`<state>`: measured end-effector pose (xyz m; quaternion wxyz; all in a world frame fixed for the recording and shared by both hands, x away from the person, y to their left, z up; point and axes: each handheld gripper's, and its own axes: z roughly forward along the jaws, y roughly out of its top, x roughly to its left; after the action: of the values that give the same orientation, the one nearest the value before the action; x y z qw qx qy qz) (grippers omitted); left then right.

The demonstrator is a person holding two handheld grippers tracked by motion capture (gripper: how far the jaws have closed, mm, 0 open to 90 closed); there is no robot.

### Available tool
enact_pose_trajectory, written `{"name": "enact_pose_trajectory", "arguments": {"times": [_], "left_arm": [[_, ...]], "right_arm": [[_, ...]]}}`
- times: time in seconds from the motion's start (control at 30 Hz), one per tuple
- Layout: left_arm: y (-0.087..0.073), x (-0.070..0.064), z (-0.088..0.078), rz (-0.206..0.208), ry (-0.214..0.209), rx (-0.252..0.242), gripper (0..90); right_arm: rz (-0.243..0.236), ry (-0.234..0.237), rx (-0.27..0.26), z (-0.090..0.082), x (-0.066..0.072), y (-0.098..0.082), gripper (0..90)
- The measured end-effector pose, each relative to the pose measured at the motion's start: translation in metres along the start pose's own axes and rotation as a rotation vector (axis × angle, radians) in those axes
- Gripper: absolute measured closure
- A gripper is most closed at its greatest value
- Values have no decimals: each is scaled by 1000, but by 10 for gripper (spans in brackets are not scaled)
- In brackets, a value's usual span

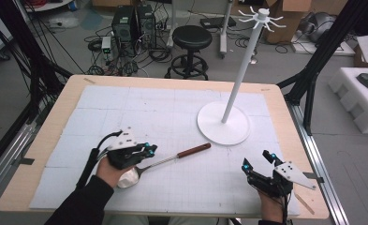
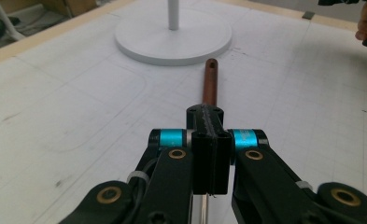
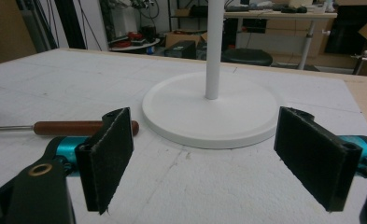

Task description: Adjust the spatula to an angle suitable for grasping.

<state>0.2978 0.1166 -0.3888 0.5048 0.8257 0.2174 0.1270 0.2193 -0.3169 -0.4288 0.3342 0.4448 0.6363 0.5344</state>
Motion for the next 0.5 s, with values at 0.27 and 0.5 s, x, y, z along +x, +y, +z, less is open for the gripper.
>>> {"name": "enact_pose_trajectory", "arguments": {"times": [0.27, 0.5], "left_arm": [[25, -14, 71, 2, -106, 122, 896], [17, -30, 109, 38, -123, 239, 896]], "right_arm": [[1, 6, 6, 0, -2, -1, 186], [15, 8, 8, -1, -4, -2, 186]]}}
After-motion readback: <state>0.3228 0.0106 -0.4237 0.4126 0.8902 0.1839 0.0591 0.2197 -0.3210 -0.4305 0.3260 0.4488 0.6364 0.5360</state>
